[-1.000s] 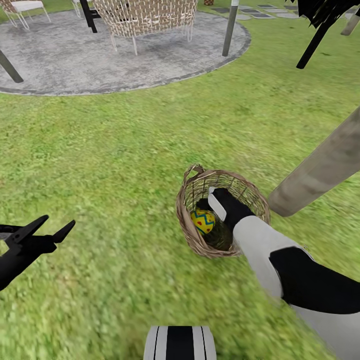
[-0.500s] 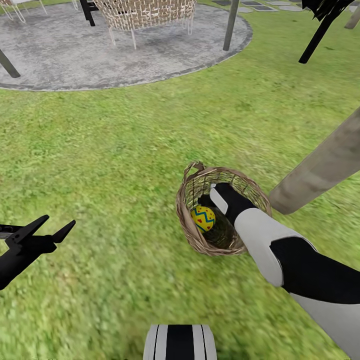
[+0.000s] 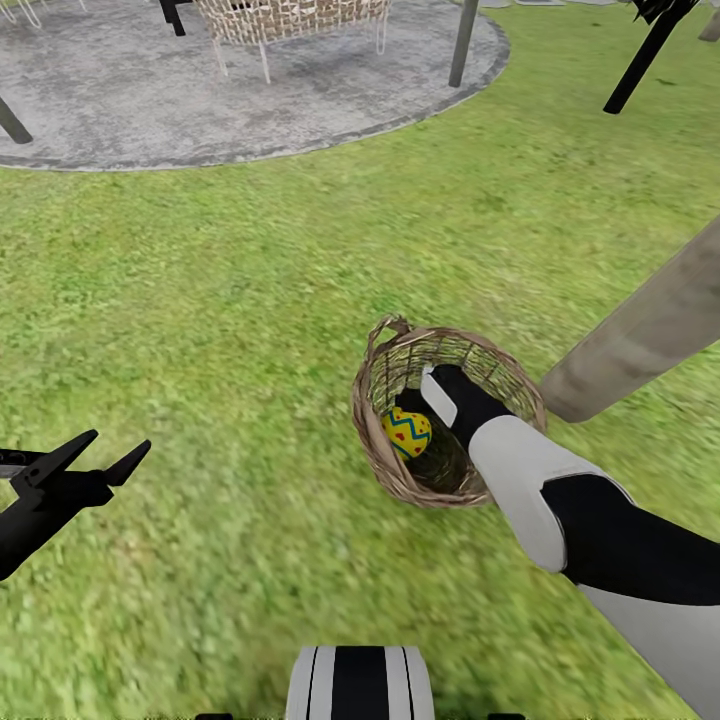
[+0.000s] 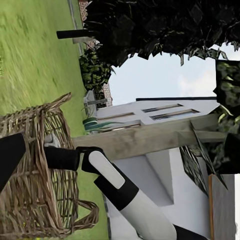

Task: Take the three Easter eggs out of the wicker basket on the lawn in the garden, then place them on the lawn next to a single tree (choose any tree) so that all three eggs are next to the same tree and none are left in the basket.

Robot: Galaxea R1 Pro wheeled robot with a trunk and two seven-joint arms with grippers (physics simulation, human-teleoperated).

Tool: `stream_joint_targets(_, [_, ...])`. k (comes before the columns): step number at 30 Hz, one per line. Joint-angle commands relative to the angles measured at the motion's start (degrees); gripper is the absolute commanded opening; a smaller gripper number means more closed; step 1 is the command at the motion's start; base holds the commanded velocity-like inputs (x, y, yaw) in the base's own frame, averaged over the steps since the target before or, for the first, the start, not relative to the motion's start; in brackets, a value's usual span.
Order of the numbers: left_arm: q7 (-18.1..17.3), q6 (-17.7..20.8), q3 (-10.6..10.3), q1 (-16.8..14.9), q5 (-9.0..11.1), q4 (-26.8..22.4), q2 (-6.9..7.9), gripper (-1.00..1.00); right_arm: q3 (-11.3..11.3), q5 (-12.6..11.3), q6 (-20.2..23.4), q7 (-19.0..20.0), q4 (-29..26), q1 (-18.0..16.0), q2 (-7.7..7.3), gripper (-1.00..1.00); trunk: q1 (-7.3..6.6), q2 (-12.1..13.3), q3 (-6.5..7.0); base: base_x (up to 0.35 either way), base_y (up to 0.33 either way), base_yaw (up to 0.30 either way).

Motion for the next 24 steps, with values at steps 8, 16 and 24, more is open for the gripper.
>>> stream_joint_targets(8, [-0.14,0.24,0.02,-0.01,0.03,0.01,0.06,1.00,0.43,-0.60,0.23,-0.28,-0.22,-0.02,-0.17,1.00,0.12,-0.08,-1.15,0.000,0.000,0.000])
stream_joint_targets(16, [-0.14,0.24,0.08,-0.02,0.09,0.01,0.08,1.00,0.11,-0.53,0.23,-0.04,-0.40,0.07,-0.17,1.00,0.12,-0.08,-1.15,0.000,0.000,0.000])
stream_joint_targets(24, [-0.14,0.24,0.11,-0.02,0.07,0.01,0.08,1.00,-3.02,-0.43,0.23,-0.01,-0.51,0.07,-0.04,1.00,0.24,-0.15,-2.26,0.000,0.000,0.000])
